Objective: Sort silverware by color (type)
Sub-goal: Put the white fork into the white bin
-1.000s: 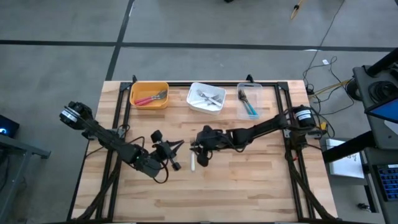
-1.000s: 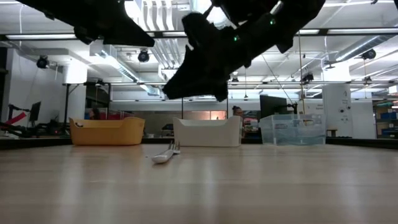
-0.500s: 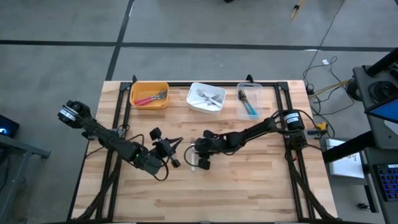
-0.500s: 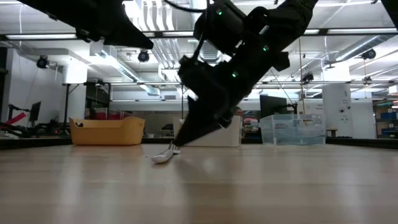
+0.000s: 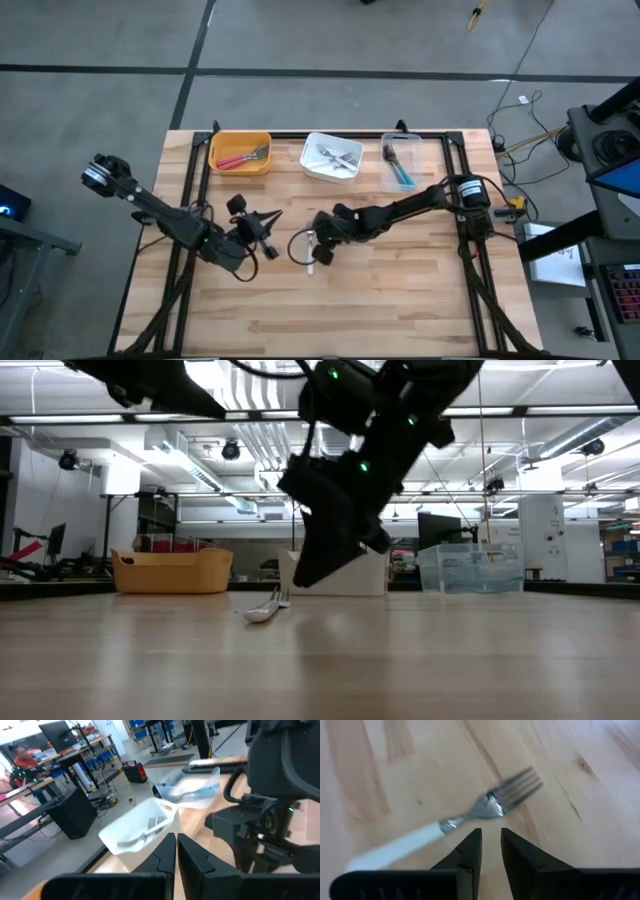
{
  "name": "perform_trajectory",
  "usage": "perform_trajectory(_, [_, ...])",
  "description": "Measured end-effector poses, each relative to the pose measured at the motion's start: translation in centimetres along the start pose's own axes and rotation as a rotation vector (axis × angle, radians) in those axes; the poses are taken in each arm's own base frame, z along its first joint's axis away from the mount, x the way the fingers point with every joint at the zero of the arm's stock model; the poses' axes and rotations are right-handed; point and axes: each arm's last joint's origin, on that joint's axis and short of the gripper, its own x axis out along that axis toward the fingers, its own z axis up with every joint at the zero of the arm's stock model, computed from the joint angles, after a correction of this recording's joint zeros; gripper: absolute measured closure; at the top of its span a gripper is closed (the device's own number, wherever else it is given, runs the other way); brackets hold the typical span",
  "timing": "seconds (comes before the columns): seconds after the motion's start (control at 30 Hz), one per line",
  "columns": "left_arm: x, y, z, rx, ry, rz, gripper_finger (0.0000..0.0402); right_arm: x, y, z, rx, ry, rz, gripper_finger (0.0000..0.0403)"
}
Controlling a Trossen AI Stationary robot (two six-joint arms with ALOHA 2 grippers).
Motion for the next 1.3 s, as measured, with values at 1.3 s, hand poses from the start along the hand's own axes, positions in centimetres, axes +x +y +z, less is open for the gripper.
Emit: perform_trajectory(1.3, [-4.3,10.1,3.7,0.16,-0.067,0.304,0.0402,3.9,5.0,5.5,0.442,0.304,-0.28,0.0215])
